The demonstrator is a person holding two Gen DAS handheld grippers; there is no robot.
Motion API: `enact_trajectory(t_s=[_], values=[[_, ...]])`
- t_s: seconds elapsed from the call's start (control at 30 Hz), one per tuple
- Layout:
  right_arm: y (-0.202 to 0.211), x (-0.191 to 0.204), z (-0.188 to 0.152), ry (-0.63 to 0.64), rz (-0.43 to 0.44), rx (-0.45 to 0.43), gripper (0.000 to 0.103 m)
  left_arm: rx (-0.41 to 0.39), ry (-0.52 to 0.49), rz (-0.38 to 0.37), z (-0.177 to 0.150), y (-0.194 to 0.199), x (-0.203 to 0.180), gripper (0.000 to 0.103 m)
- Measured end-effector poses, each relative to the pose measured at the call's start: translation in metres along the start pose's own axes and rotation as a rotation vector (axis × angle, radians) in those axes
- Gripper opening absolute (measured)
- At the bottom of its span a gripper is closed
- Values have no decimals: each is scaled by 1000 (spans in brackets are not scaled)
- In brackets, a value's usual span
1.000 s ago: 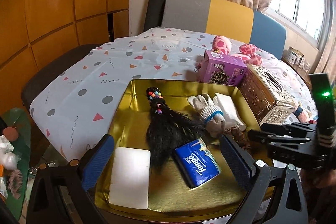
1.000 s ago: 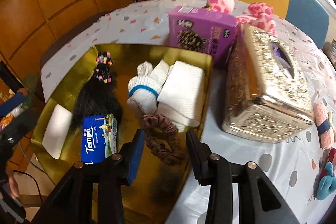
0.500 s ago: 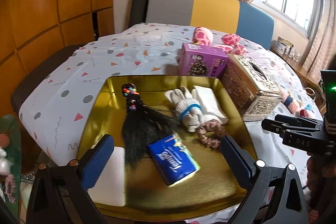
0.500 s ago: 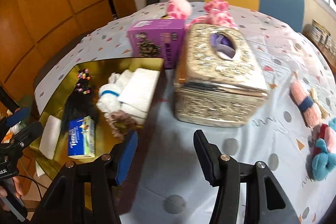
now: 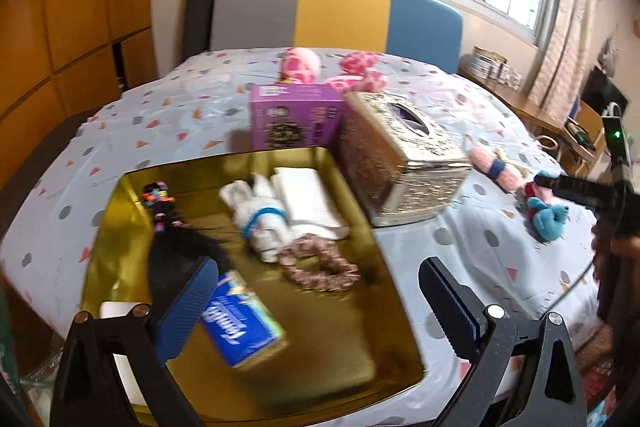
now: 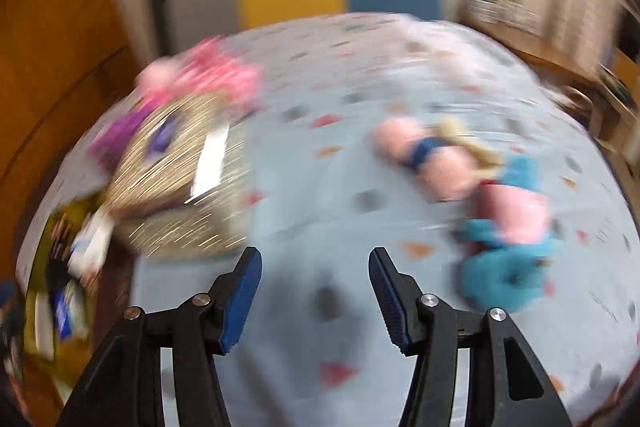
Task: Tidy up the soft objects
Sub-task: 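Move both tools toward the blue teddy bear and the red fuzzy sock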
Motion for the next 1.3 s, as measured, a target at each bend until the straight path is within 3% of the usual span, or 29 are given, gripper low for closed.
enact_trajectory(t_s=[0.23,0.3,0.4,0.6,0.87,1.13,1.3], values=[[16,-140,-38,-511,-186,-65,57,86,-110,-70,-9,-20,-48,101],[17,-167,-57,-677,-164,-75,57,111,-142,-89,-10,-28,-64,101],[20,-186,-77,-815,-125,-100,57,134,-186,-122,-9,-41,-92,101],[22,-195,-85,-883,-79,-137,57,171,-235,-180,-6,-69,-148,100],[31,-200,-94,-949,-56,-205,61,305,-265,-281,-7,-120,-230,91],[33,-204,-96,-977,-19,-237,61,374,-344,-404,-16,-148,-316,93],[37,-205,-96,-979,-8,-264,62,441,-323,-433,-22,-173,-356,97]])
Point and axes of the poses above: each gripper's, at about its wrist camera, not at the fingertips, and y roughly against the way its jaws point, x to its left, z to its top, the point moved 1 cm from there along -y, roughly the way its jaws point, and after that the axes turned 15 degrees about y, right-handed, at the moved point
